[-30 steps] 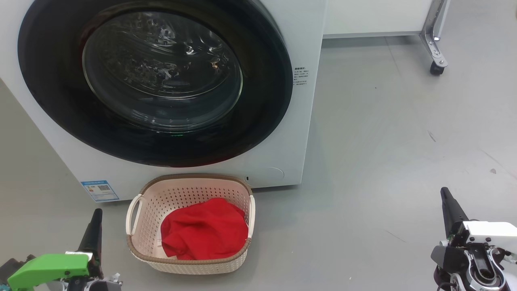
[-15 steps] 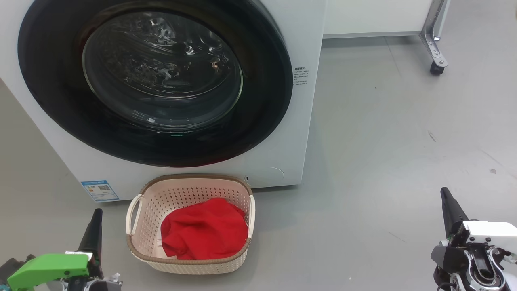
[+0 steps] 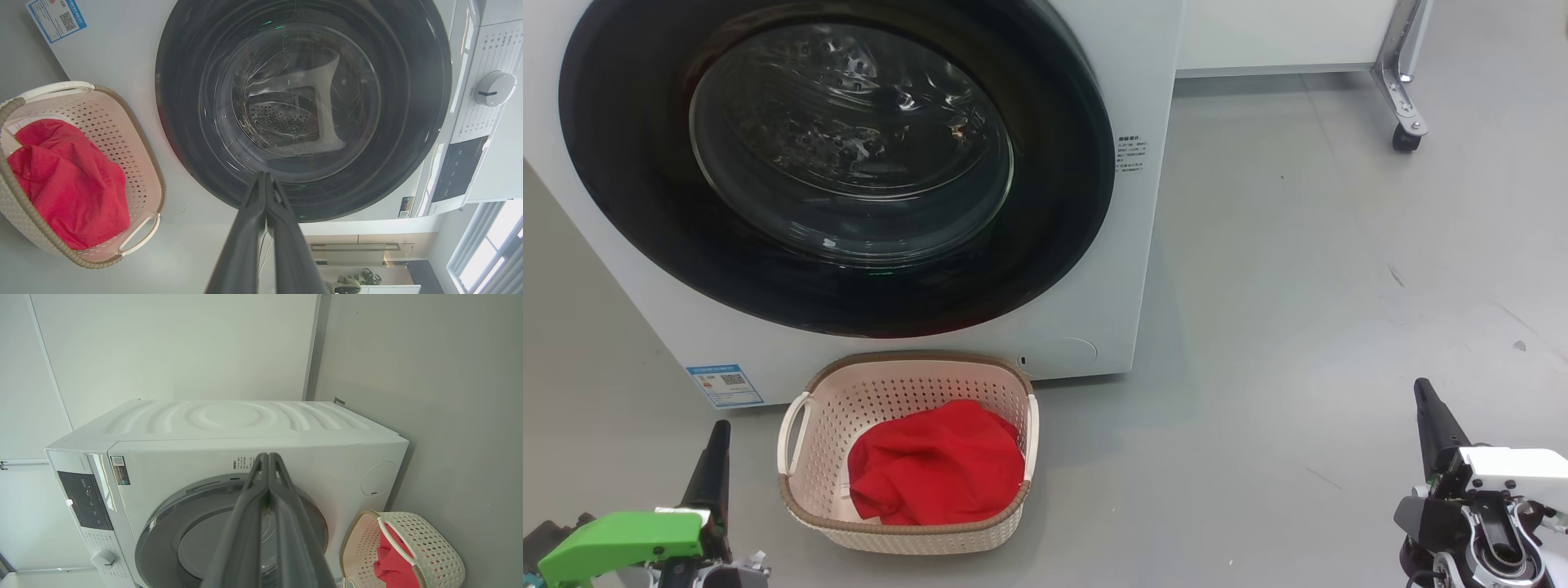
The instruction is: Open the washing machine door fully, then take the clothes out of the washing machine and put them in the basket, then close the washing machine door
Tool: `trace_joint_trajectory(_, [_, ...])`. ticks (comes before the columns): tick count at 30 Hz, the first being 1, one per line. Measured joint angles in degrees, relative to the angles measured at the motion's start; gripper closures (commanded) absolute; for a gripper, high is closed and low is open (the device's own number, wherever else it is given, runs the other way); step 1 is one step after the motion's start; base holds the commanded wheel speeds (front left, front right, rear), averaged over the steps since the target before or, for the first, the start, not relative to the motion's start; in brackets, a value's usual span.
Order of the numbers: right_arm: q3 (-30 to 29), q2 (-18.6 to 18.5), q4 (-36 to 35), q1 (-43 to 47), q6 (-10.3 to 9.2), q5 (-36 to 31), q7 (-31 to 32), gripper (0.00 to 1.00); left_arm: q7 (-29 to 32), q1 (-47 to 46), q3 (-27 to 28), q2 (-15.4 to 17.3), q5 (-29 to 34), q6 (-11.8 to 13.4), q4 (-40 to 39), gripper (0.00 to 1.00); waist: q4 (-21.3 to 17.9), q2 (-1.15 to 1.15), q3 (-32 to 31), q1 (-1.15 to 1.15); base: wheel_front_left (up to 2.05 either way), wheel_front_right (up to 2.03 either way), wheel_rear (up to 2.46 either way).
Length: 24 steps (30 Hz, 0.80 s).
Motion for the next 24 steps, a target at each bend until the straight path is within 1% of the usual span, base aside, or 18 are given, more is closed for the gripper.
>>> trace_joint_trajectory(24, [-0.10, 0.04, -0.01, 0.00, 0.00, -0.09, 0.18, 1.00, 0.15, -0.02, 0.14, -0.12, 0.09, 0.00, -0.03, 1.00, 0.00, 0.00, 0.00, 0.00, 0.00, 0.00, 0.00])
